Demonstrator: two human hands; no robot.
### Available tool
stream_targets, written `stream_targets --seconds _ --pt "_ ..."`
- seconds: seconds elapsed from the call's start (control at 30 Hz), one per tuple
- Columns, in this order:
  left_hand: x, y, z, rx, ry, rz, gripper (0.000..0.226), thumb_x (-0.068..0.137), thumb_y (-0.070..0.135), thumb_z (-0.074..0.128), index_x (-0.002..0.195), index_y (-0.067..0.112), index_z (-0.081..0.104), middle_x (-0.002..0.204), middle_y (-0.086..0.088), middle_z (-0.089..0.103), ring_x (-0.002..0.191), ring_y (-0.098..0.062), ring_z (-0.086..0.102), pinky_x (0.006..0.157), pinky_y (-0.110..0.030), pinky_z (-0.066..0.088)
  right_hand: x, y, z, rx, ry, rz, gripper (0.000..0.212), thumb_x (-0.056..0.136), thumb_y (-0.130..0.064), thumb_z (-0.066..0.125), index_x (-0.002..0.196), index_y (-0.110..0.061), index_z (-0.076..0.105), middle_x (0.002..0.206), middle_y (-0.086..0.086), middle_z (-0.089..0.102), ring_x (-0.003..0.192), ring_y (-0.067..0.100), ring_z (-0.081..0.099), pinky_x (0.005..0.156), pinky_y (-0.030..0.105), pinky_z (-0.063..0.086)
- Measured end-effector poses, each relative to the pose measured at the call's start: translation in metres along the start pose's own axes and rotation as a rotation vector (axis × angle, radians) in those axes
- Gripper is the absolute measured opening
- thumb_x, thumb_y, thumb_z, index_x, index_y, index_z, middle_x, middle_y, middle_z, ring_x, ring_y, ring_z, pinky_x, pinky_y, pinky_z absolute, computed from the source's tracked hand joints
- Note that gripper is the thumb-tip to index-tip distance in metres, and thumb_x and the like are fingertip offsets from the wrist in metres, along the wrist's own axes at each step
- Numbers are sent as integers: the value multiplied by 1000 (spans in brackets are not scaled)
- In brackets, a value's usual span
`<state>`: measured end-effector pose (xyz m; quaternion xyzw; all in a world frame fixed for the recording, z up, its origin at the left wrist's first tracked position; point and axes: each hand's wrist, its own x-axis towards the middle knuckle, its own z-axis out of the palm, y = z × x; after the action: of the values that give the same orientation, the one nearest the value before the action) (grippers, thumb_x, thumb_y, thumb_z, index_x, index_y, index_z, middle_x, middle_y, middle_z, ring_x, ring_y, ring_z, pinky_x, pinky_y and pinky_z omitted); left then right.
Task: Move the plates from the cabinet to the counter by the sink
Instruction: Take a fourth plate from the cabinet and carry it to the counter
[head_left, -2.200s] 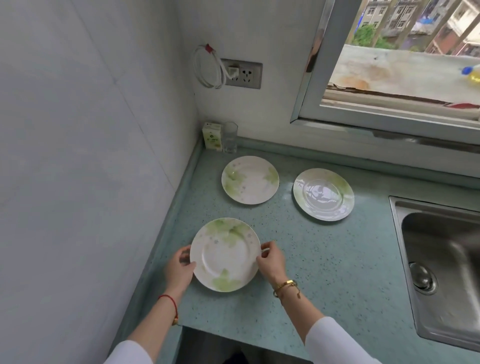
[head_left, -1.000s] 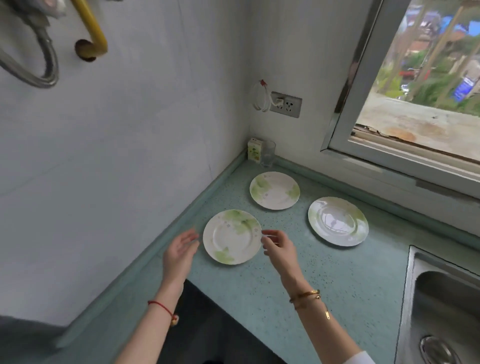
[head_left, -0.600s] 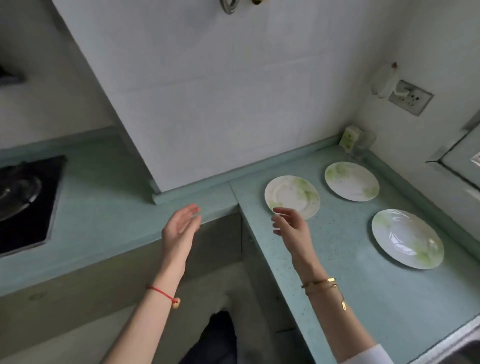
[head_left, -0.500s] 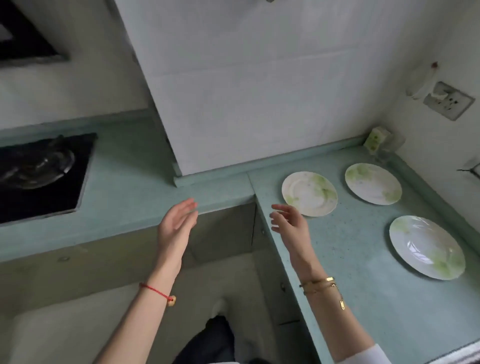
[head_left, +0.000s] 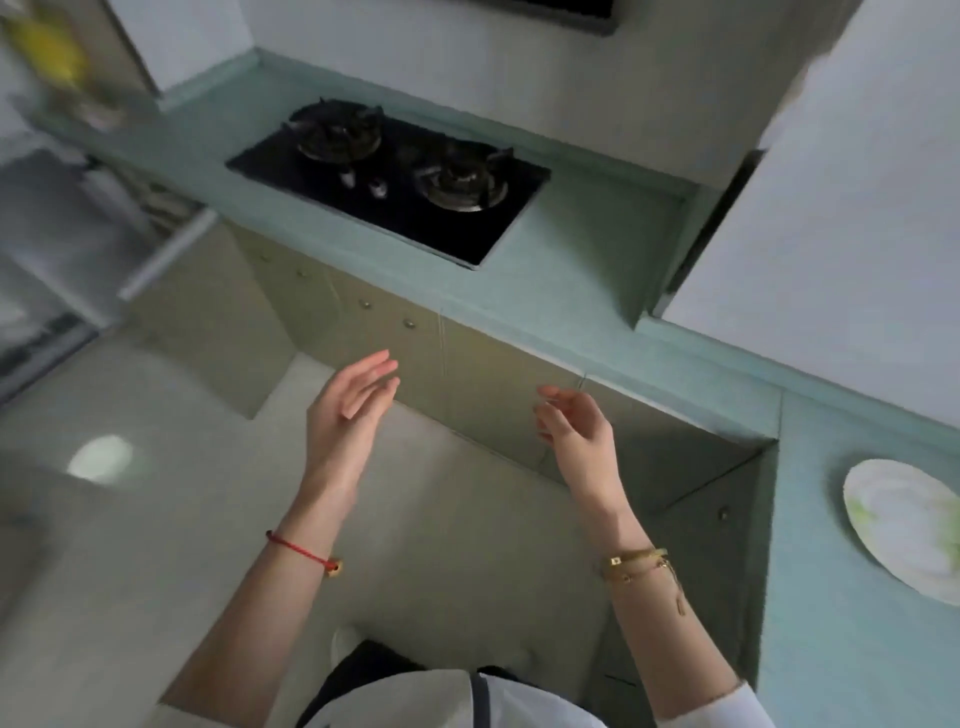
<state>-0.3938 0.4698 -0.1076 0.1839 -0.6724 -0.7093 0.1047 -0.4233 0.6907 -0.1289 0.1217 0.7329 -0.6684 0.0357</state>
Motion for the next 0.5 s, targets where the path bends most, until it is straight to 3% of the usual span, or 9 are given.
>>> stream_targets --seconds 0.17,0.33,0.5 --pt "-2 8 -117 -63 265 2 30 90 -5 63 120 3 65 108 -12 70 104 -27 58 112 -52 42 -11 -11 126 -34 -213 -18 18 93 -6 57 107 -13 66 93 -3 65 83 12 60 72 16 52" --pt "-5 16 -240 -46 438 -3 30 91 -3 62 121 2 65 120 -15 69 117 -29 65 109 -50 45 -40 -19 253 -32 -401 2 18 93 -8 56 104 -17 66 91 3 65 86 16 61 76 26 54" --pt "2 18 -349 -5 549 7 31 92 2 63 123 5 64 122 -12 69 116 -30 65 107 -52 47 -62 -25 369 -37 -512 -10 17 92 -8 57 102 -20 66 93 4 66 88 17 62 81 31 56"
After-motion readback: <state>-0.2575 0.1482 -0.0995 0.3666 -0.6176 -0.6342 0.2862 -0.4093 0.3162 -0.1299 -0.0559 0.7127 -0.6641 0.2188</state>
